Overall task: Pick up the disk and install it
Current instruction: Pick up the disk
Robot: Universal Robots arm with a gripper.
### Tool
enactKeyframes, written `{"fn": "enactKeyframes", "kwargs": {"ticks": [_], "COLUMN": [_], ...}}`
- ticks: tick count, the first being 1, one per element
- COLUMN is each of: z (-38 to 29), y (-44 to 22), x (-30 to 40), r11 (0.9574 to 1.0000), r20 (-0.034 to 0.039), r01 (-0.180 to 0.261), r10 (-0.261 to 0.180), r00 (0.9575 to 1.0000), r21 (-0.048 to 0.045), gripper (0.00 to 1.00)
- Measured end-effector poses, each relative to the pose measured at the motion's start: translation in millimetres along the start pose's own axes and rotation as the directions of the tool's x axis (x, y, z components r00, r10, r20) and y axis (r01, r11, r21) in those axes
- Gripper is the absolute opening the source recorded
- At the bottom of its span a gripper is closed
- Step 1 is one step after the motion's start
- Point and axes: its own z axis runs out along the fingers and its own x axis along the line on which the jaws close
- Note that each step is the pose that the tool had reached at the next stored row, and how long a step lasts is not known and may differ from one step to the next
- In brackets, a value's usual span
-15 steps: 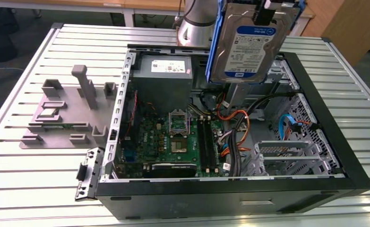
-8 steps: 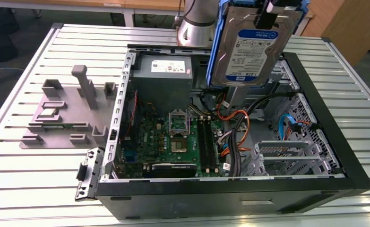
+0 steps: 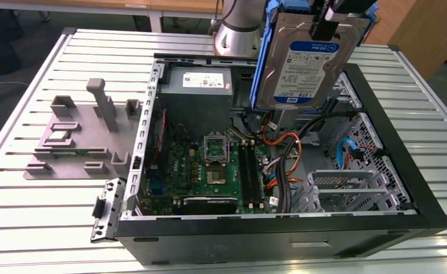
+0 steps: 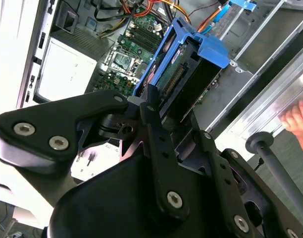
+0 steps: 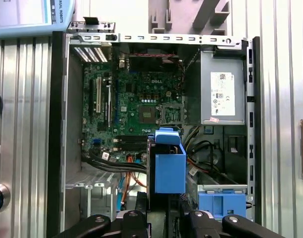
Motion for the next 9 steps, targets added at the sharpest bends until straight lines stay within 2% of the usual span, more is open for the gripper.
{"fn": "enactKeyframes", "kwargs": {"ticks": [9], "z": [-0.4], "y": [-0.2], "x": [12.1], "r11": [1.0000], "r20": [-0.0001], "r01": [0.000], "r10": [0.000], "r00": [1.0000], "r21": [0.0000], "gripper": [0.35]}}
